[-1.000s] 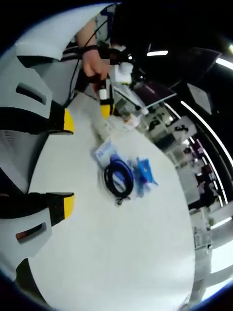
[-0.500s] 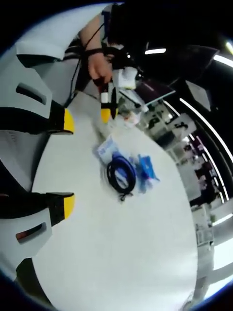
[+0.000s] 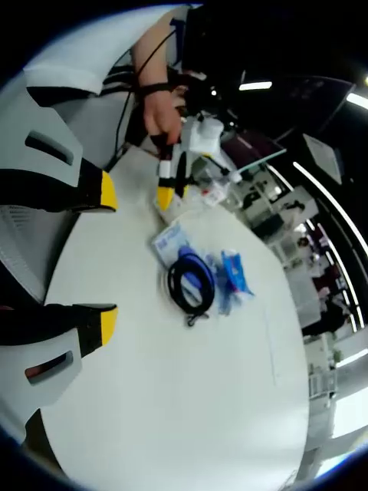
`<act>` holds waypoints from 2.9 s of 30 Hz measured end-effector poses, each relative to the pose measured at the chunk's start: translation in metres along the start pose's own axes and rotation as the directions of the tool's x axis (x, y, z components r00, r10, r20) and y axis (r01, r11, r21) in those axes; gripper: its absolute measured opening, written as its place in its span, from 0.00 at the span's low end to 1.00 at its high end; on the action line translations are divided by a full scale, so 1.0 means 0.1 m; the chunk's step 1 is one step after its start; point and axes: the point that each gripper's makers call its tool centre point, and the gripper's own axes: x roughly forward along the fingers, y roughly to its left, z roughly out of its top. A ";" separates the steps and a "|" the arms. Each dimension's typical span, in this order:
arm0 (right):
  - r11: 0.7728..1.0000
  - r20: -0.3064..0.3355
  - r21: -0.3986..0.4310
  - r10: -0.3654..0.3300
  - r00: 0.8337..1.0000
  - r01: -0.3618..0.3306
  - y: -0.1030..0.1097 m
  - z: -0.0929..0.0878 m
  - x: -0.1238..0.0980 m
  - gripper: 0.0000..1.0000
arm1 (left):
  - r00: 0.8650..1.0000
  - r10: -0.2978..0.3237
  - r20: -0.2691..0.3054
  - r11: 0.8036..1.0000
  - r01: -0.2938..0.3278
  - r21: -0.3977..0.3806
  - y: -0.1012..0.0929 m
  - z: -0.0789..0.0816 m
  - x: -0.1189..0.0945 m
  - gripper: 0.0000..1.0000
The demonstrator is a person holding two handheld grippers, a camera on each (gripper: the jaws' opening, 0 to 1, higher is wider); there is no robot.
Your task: Arrange the tabletop items into an orderly group along one side of the table until the central work area is clear of visible clutter.
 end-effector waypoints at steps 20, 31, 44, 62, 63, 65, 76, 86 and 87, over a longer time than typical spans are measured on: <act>1.000 -0.017 -0.001 0.017 1.000 -0.017 0.04 -0.06 0.08 0.45 | 0.999 0.017 0.036 0.997 -0.014 -0.079 0.06 -0.08 -0.20 0.39; 0.996 -0.057 -0.056 0.073 0.996 -0.076 0.17 0.01 0.26 0.46 | 0.992 0.051 0.114 0.991 -0.036 -0.129 0.08 -0.13 -0.56 0.39; 0.971 -0.134 -0.147 0.169 0.977 -0.188 0.55 0.03 0.53 0.46 | 0.993 0.024 0.118 0.998 -0.017 -0.061 -0.25 -0.30 -0.77 0.39; 0.910 -0.217 -0.202 0.319 0.923 -0.362 1.16 -0.04 0.76 0.45 | 0.990 -0.067 0.126 0.991 0.051 0.125 -0.70 -0.23 -0.84 0.39; 0.907 -0.222 -0.201 0.326 0.919 -0.370 1.18 -0.05 0.76 0.45 | 0.990 -0.074 0.121 0.988 0.057 0.142 -0.73 -0.24 -0.84 0.39; 0.904 -0.229 -0.206 0.327 0.917 -0.374 1.20 -0.07 0.78 0.45 | 0.990 -0.086 0.113 0.984 0.067 0.167 -0.78 -0.26 -0.84 0.39; 0.897 -0.230 -0.131 0.386 0.893 -0.422 1.31 -0.16 0.80 0.45 | 0.980 -0.181 0.084 0.934 0.145 0.325 -1.11 -0.27 -0.86 0.39; 0.871 -0.259 -0.102 0.444 0.858 -0.481 1.44 -0.21 0.74 0.30 | 0.972 -0.226 0.068 0.889 0.177 0.422 -1.28 -0.21 -0.88 0.39; 0.870 -0.263 -0.102 0.445 0.856 -0.483 1.45 -0.22 0.74 0.28 | 0.971 -0.229 0.068 0.889 0.180 0.422 -1.28 -0.22 -0.88 0.39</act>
